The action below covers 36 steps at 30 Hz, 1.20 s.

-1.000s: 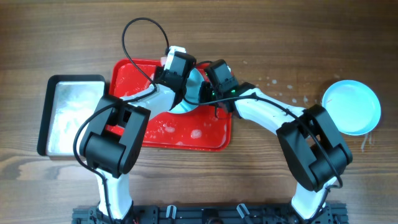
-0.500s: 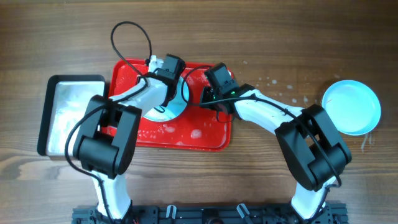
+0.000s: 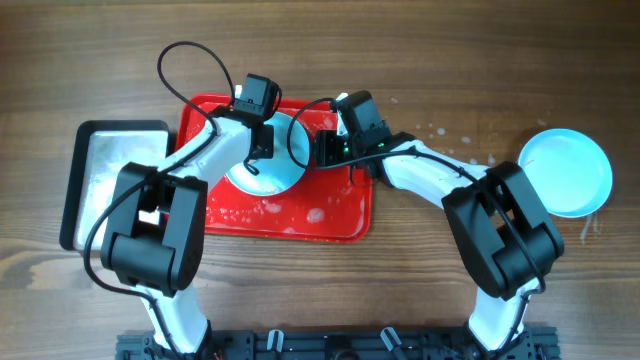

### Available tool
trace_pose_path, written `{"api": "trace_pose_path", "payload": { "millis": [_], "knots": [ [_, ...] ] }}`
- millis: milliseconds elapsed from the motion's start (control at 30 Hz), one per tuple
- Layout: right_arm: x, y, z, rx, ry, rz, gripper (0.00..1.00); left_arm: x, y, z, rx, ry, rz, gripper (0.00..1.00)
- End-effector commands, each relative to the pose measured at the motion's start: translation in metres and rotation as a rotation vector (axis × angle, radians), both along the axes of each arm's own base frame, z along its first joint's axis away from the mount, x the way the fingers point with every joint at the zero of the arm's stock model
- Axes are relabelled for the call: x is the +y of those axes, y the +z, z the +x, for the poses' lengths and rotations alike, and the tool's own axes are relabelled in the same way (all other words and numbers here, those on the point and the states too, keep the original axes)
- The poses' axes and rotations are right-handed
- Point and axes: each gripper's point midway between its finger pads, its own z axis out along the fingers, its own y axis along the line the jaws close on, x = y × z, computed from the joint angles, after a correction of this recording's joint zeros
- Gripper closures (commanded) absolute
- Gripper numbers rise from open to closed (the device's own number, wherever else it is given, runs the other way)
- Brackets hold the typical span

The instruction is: Clean dirty plates on tray and stack at the side

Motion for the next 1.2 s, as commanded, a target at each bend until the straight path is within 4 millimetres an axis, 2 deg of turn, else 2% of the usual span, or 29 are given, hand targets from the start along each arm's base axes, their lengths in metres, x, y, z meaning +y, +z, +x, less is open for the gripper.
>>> {"api": "trace_pose_path", "payload": {
  "millis": [0, 200, 300, 433, 500, 567, 667, 700, 800, 900, 1000, 1067, 1100, 1167],
  "knots": [
    [0.038, 0.016, -0.01, -0.022, 0.127, 0.091, 0.34, -0.078, -0.079, -0.111, 0.465, -0.081, -0.385, 0.96],
    [0.041, 0.019, -0.009, -0.041, 0.147, 0.1, 0.32, -0.077, -0.078, -0.12, 0.502, -0.072, -0.389, 0.96],
    [0.04, 0.018, -0.007, -0.046, 0.136, 0.088, 0.4, -0.077, -0.077, -0.121, 0.506, -0.071, -0.392, 0.96],
    [0.012, -0.008, -0.007, -0.006, 0.042, -0.057, 0.43, -0.077, -0.077, -0.121, 0.508, -0.07, -0.391, 0.96],
    [0.008, -0.017, -0.008, 0.025, 0.003, -0.069, 0.47, -0.077, -0.077, -0.121, 0.509, -0.07, -0.39, 0.96],
    [0.006, -0.027, -0.011, 0.065, -0.027, -0.07, 0.57, -0.077, -0.077, -0.121, 0.508, -0.07, -0.39, 0.96],
    [0.0, -0.058, -0.021, 0.185, -0.121, -0.064, 0.88, -0.077, -0.077, -0.121, 0.508, -0.069, -0.391, 0.96],
    [-0.002, -0.062, -0.021, 0.206, -0.138, -0.059, 0.96, -0.076, -0.076, -0.121, 0.509, -0.067, -0.391, 0.96],
    [-0.013, -0.066, -0.022, 0.261, -0.197, -0.051, 0.95, -0.068, -0.071, -0.121, 0.519, -0.03, -0.393, 0.96],
    [-0.016, -0.067, -0.024, 0.287, -0.219, -0.05, 0.96, -0.047, -0.064, -0.121, 0.54, 0.116, -0.393, 0.96],
    [-0.016, -0.067, -0.024, 0.291, -0.228, -0.046, 0.96, -0.034, -0.057, -0.137, 0.622, 0.294, -0.401, 0.96],
    [-0.016, -0.067, -0.024, 0.294, -0.234, -0.043, 0.96, -0.041, -0.049, -0.152, 0.703, 0.295, -0.454, 0.96],
    [-0.016, -0.067, -0.024, 0.293, -0.234, -0.043, 0.96, -0.056, -0.04, -0.161, 0.759, 0.217, -0.544, 0.96],
    [-0.016, -0.067, -0.024, 0.295, -0.233, -0.042, 0.96, -0.071, -0.03, -0.17, 0.796, 0.088, -0.634, 0.96]
  ]
}}
